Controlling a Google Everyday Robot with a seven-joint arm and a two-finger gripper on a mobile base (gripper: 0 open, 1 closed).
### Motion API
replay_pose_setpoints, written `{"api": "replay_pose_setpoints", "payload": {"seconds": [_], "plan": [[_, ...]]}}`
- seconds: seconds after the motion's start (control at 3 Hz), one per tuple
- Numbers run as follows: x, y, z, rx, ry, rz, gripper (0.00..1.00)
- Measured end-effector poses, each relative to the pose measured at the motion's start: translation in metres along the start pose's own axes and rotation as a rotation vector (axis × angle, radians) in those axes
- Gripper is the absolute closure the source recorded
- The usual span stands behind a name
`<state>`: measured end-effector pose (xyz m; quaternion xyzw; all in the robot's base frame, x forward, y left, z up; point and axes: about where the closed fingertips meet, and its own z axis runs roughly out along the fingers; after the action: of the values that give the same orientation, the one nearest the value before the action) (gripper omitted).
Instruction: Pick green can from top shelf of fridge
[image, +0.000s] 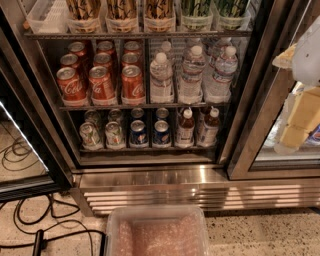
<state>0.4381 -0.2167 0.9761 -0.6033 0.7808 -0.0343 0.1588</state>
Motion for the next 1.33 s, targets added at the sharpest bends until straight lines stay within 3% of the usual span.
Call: {"api": "replay_pose_setpoints", "payload": {"seconds": [0.33,0.67,1.33], "plan": [[0.000,0.000,0.000,0.000,0.000,0.000,0.00],[-0.005,-0.003,0.000,0.032,-0.062,0.038,0.00],[-0.032,-0.029,-0.003,0.163,-0.276,0.257,0.00]]}}
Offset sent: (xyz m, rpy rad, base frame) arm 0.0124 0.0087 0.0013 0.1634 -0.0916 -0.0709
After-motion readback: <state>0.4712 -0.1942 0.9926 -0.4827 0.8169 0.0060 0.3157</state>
